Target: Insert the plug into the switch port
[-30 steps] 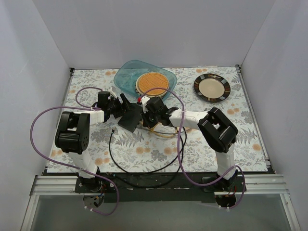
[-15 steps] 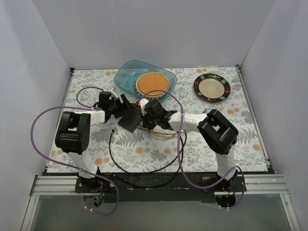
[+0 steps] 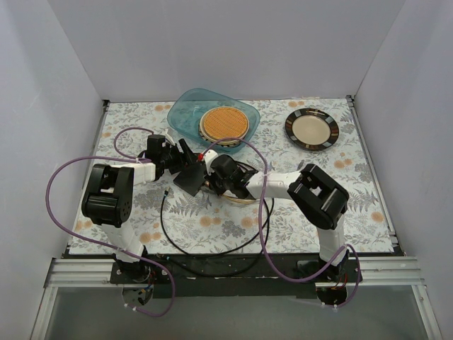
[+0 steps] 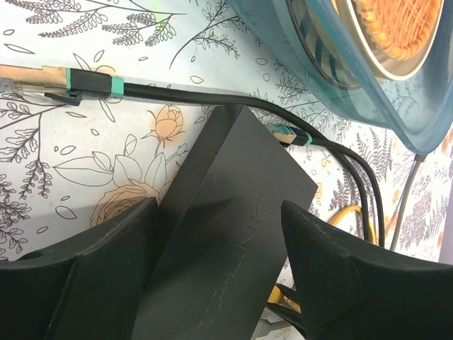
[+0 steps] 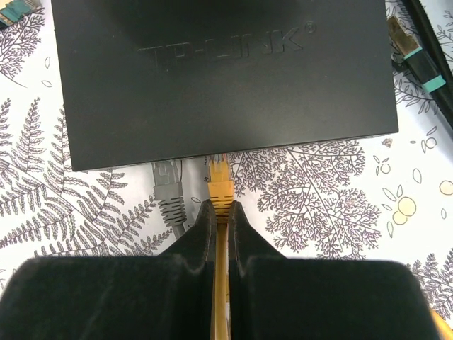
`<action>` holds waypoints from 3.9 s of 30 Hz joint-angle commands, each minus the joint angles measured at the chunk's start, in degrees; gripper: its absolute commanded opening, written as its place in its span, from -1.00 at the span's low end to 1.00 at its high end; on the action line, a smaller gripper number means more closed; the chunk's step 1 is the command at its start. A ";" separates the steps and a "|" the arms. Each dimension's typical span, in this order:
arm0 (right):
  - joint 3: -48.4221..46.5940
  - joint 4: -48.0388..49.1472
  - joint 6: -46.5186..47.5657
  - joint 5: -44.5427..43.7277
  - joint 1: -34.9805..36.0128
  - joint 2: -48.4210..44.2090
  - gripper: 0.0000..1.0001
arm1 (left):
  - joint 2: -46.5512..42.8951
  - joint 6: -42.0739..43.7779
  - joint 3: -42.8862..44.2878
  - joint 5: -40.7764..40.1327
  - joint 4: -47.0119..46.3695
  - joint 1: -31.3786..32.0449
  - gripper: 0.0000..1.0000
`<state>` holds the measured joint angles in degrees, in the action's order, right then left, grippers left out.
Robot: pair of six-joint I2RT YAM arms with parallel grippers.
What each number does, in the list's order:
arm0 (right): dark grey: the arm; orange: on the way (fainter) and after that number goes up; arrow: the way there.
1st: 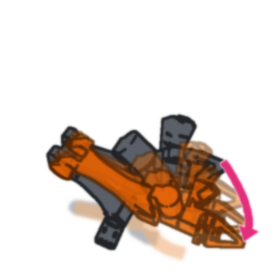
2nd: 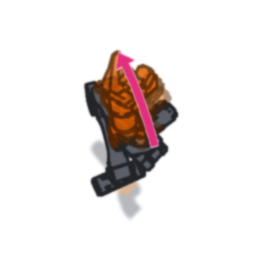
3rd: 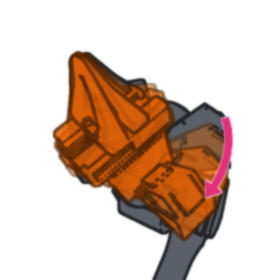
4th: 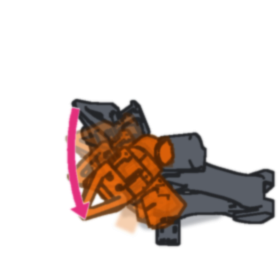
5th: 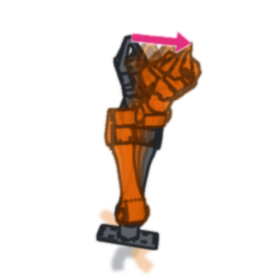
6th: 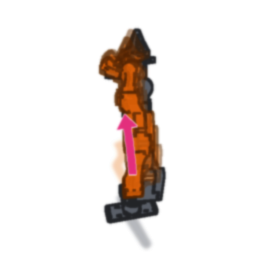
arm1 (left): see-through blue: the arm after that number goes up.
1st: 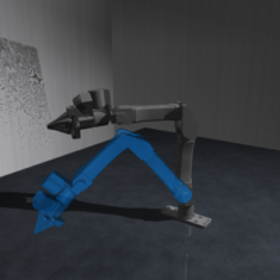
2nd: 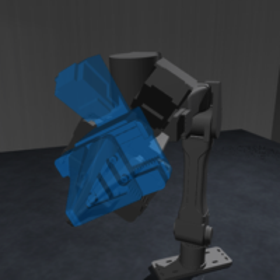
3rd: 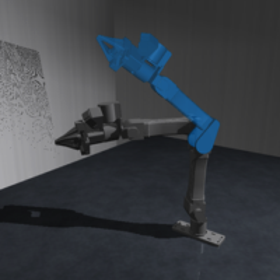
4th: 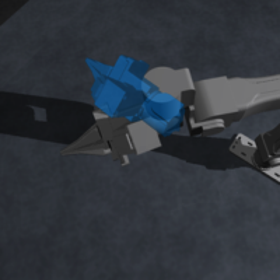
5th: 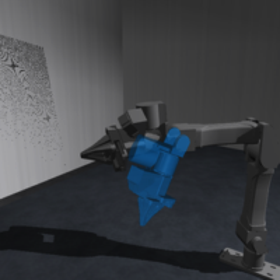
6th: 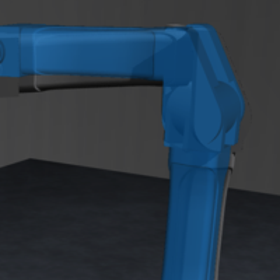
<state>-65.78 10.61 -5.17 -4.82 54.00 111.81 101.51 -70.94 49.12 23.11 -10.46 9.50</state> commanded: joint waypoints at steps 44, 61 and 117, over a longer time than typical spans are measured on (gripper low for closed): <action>2.58 5.48 -0.37 -6.78 1.11 -9.58 0.06 | -4.82 -0.08 1.50 -12.90 18.71 3.34 0.78; 12.61 -3.05 -4.23 -10.21 2.87 -29.89 0.74 | -30.58 -1.22 -0.35 -22.23 26.71 2.46 0.95; 14.89 -4.38 -6.96 -6.79 7.70 -34.81 0.75 | -19.92 6.17 5.81 -17.50 45.01 2.46 -1.00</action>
<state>-50.74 2.94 -13.02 -14.70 61.54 80.53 91.66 -62.46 54.04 -2.81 38.04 12.05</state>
